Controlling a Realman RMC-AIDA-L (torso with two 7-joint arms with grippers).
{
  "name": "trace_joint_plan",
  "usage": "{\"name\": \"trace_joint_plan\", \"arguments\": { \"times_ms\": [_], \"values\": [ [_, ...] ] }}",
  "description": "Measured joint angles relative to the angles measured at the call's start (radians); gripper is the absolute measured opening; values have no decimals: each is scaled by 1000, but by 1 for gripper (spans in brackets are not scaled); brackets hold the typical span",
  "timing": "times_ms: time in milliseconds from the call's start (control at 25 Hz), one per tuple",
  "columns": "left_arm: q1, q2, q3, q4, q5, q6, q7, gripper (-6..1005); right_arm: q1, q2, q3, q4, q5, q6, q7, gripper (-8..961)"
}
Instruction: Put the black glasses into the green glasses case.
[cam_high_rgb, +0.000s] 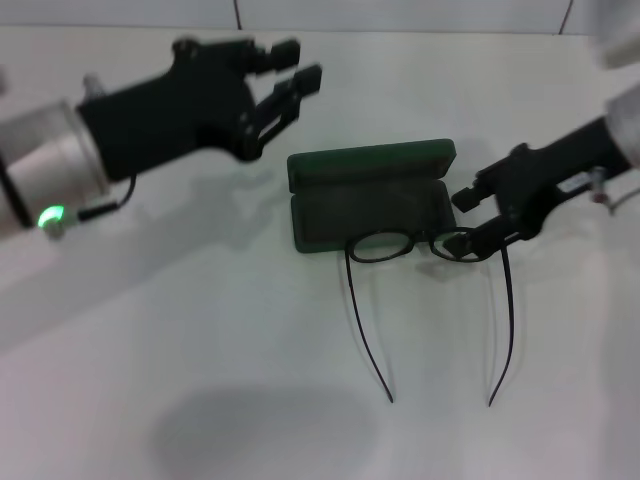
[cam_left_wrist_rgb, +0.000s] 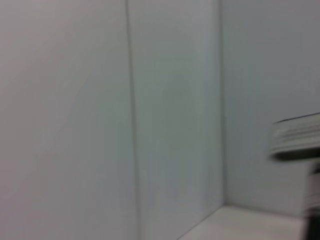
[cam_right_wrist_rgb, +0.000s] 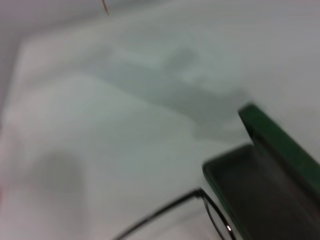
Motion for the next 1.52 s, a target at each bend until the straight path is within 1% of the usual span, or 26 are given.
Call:
{"name": "trace_joint_plan", "arguments": {
  "times_ms": [80, 160, 240, 360, 480, 560, 680, 760, 960, 1200, 1280, 1320, 1360, 1400, 1520],
  "values": [
    [15, 1, -21, -95, -86, 70, 63, 320, 57, 14, -31, 29, -74, 47, 36, 568],
    [16, 2, -52, -171, -133, 139, 110, 298, 114, 23, -83, 80, -105, 105, 60, 562],
    [8, 2, -95, -251, -163, 212, 150, 275, 161, 28, -131, 137, -106, 157, 72, 555],
    [-16, 1, -168, -372, -193, 321, 192, 275, 215, 32, -176, 214, -105, 226, 99, 545],
    [-44, 1, -237, -491, -210, 404, 221, 276, 250, 33, -187, 269, -98, 271, 136, 535],
    [-64, 2, -279, -560, -216, 454, 237, 276, 263, 33, -188, 289, -90, 270, 151, 528],
    [-82, 4, -305, -616, -216, 492, 267, 276, 259, 32, -218, 288, -67, 261, 158, 518],
    [-85, 4, -310, -632, -217, 501, 286, 276, 255, 32, -249, 285, -50, 261, 169, 511],
    [-101, 4, -311, -659, -218, 504, 292, 275, 254, 32, -274, 291, -37, 262, 186, 279],
    [-101, 4, -308, -663, -219, 511, 293, 275, 225, 32, -309, 251, 0, 236, 201, 83],
    [-97, 4, -311, -663, -223, 531, 293, 276, 191, 32, -310, 180, 31, 204, 204, 65],
    [-93, 5, -316, -666, -226, 564, 293, 276, 173, 32, -310, 146, 45, 191, 205, 55],
    [-93, 5, -316, -666, -226, 564, 293, 276, 93, 32, -310, 17, 115, 143, 201, 46],
    [-92, 5, -319, -669, -227, 582, 293, 276, 74, 31, -310, -12, 134, 134, 199, 46],
    [-96, 10, -322, -678, -225, 635, 290, 276, -59, 28, -310, -197, 258, 86, 162, 47]
  ]
}}
